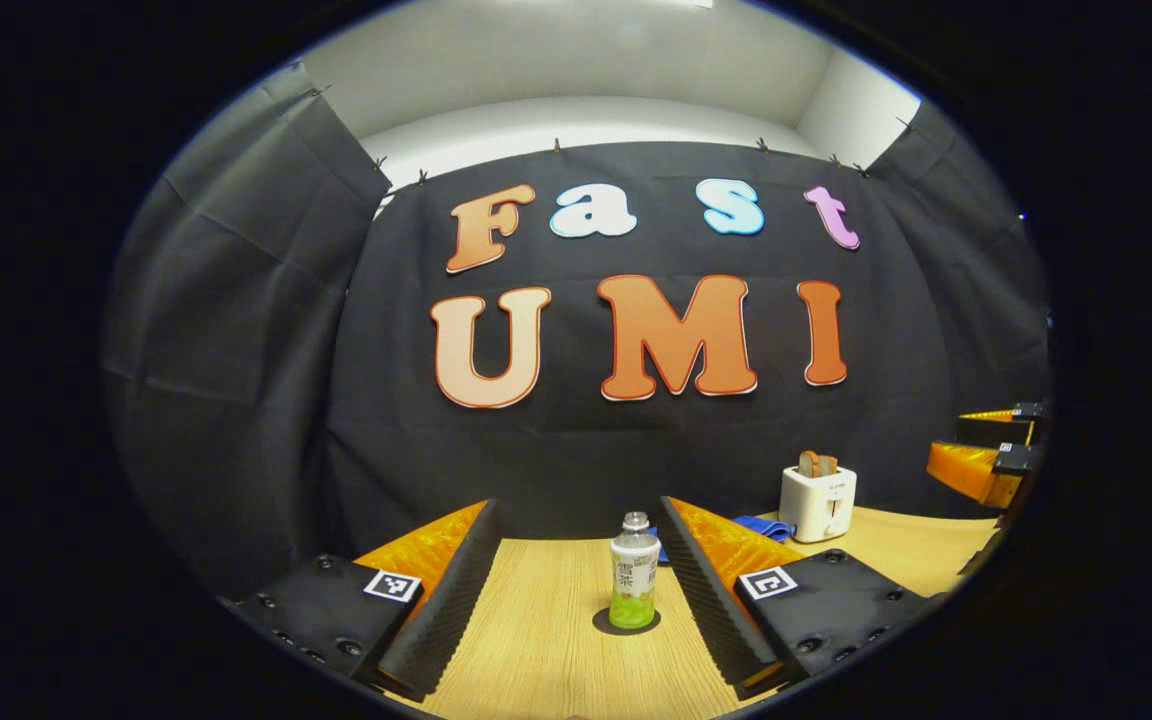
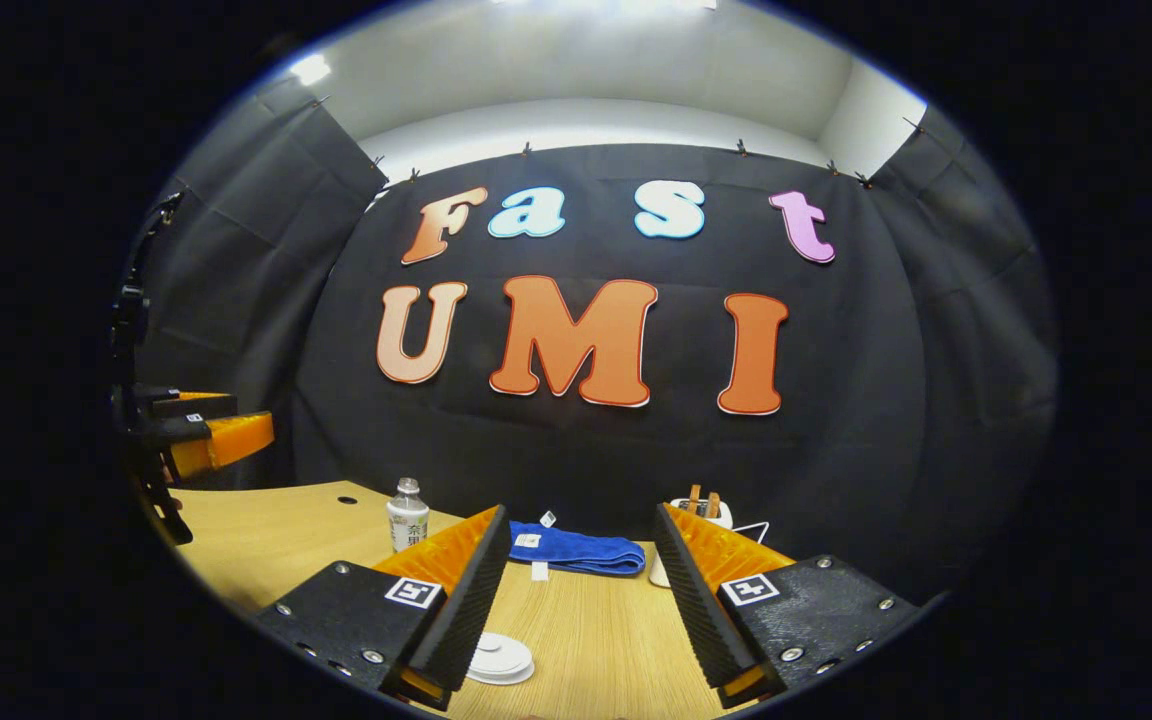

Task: Open the teacup lid with one hand, grasp the water bottle and pour water into the teacup with the other hand; after pouring, place the water bottle on the coaster and then close the teacup lid.

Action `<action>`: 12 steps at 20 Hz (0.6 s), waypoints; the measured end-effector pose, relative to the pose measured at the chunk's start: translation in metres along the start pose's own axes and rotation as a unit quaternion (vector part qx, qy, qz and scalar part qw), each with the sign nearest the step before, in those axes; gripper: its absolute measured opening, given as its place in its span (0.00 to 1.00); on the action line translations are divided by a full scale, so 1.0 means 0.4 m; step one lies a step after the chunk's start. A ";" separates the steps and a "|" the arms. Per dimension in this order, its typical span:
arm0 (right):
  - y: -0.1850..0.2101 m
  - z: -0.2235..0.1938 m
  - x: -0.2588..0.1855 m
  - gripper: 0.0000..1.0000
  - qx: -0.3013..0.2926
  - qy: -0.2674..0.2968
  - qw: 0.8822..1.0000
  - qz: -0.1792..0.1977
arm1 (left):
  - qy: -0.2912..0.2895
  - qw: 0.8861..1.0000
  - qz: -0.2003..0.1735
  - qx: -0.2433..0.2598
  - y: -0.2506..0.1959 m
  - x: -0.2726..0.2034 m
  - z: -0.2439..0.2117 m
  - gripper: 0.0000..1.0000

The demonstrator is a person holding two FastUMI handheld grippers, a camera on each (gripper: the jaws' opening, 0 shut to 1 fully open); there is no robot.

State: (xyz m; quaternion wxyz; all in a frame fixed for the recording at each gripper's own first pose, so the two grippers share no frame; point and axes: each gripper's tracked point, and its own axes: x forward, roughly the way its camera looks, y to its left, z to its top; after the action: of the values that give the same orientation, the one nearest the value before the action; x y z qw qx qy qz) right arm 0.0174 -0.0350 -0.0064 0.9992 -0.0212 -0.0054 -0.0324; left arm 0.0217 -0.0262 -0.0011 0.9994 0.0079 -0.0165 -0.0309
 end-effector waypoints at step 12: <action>-0.016 0.017 -0.021 0.87 0.011 -0.002 1.000 -0.011 | -0.020 1.000 -0.009 0.010 -0.031 -0.019 0.061 0.99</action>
State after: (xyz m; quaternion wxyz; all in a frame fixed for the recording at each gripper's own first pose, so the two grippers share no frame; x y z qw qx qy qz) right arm 0.0085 -0.0406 0.0004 0.9990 -0.0098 -0.0083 -0.0429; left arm 0.0125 -0.0383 0.0230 0.9984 0.0178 -0.0364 -0.0402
